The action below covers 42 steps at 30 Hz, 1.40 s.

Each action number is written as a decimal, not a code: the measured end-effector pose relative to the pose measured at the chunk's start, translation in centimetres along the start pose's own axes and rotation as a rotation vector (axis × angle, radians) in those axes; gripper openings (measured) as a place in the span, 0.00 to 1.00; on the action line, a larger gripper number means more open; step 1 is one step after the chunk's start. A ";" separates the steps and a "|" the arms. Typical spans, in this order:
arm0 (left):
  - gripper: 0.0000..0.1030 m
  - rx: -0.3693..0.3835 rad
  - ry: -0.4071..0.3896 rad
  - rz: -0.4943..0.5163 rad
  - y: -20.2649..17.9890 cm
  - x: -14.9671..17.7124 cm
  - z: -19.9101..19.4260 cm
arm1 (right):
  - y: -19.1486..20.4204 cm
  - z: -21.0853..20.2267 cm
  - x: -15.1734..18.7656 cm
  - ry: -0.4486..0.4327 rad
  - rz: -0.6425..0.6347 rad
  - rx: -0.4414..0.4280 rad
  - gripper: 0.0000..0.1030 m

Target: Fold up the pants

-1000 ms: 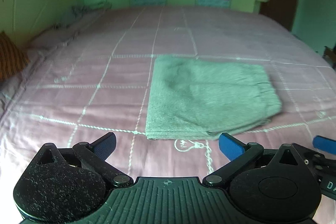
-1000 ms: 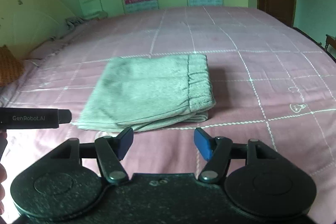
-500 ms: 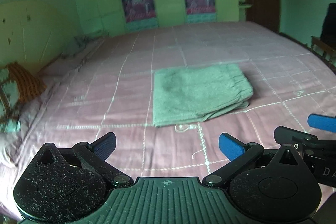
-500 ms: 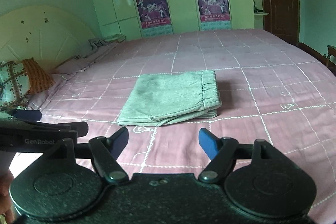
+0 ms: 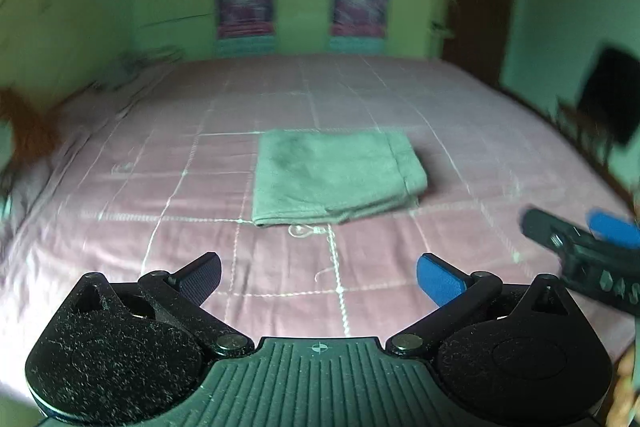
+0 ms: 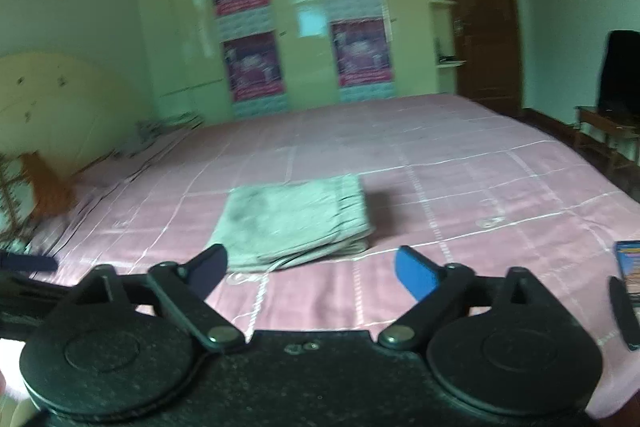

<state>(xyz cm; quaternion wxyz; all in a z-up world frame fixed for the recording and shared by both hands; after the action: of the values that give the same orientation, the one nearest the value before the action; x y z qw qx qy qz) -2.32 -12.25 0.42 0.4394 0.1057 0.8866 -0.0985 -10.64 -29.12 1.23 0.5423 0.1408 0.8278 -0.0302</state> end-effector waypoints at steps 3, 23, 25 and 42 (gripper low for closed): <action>1.00 -0.034 -0.041 -0.069 0.4 0.3 -1.2 | -0.3 -1.3 -0.2 -0.043 -0.026 0.048 0.99; 1.00 -0.112 -0.032 -0.010 -1.6 1.3 -1.0 | -1.7 -1.8 -0.6 -0.053 -0.018 0.060 0.99; 1.00 -0.116 -0.038 -0.011 -1.5 1.3 -1.0 | -1.7 -1.7 -0.6 -0.054 -0.018 0.060 0.99; 1.00 -0.126 -0.061 -0.016 -1.0 0.9 -1.4 | -1.5 -2.0 -0.6 -0.067 -0.021 0.051 0.99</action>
<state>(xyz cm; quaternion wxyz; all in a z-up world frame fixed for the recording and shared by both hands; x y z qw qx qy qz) -4.17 -12.71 0.57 0.4712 0.0678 0.8780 -0.0494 -12.60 -30.31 2.43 0.5657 0.1447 0.8095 -0.0615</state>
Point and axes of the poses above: each gripper's, at about its wrist camera, not at the fingertips, and z roughly the way its jaws point, y to its left, x to its underside, the point moved 1 cm from there along z, roughly the way its jaws point, and after that the axes turned 3 degrees about -z, right-handed, at the moved point
